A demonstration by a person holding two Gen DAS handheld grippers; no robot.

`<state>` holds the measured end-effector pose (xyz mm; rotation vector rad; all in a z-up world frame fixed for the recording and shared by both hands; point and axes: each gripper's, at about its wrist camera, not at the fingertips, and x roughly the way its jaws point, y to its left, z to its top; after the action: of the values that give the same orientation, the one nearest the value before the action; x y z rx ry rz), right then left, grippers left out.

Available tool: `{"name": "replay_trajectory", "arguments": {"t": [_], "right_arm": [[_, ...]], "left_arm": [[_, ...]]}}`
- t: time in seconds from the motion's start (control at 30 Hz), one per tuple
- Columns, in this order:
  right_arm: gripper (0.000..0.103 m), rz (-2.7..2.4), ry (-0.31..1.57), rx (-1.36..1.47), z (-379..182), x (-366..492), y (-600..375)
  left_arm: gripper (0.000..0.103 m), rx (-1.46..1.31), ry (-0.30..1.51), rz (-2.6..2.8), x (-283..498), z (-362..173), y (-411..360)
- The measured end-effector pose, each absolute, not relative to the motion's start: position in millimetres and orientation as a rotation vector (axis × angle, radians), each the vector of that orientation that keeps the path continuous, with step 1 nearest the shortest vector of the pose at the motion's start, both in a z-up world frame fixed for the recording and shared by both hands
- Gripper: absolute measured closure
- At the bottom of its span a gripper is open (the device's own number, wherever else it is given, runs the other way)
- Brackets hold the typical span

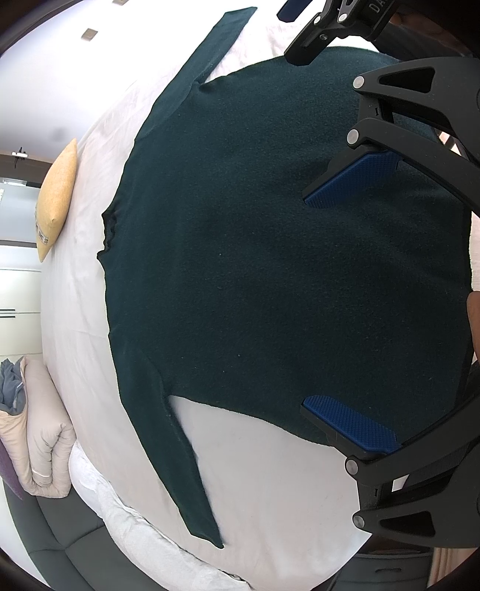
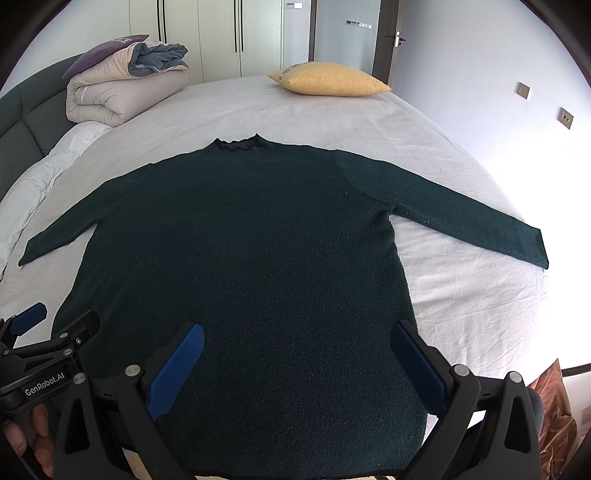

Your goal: Fold small clothes

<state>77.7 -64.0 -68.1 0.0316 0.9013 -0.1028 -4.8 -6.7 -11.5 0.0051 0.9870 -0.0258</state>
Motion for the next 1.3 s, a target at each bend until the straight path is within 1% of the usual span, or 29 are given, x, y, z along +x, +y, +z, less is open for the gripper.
{"name": "replay_trajectory", "arguments": {"t": [0.63,0.83,1.0,1.1,1.2,1.3], "right_arm": [[0.000,-0.100,0.909,0.053,-70,79,-73],[0.000,-0.076,0.885,0.149,-67,81,-99],[0.000,-0.088,0.782,0.346,-52,81,-181],[0.000,-0.149,0.731,0.539,-53,77,-259],[0.000,-0.222,0.690,0.764,-69,66,-348],[0.000,-0.294,0.666,0.946,-91,59,-415]], "left_arm": [[0.000,0.035,0.983,-0.021,-1,-17,-12],[0.000,-0.006,1.009,-0.085,7,-22,-19],[0.000,-0.096,0.999,-0.178,19,-22,-27],[0.000,-0.122,0.966,-0.185,27,-22,-34],[0.000,-0.116,0.918,-0.188,37,-19,-46],[0.000,-0.114,0.952,-0.199,49,-23,-58]]}}
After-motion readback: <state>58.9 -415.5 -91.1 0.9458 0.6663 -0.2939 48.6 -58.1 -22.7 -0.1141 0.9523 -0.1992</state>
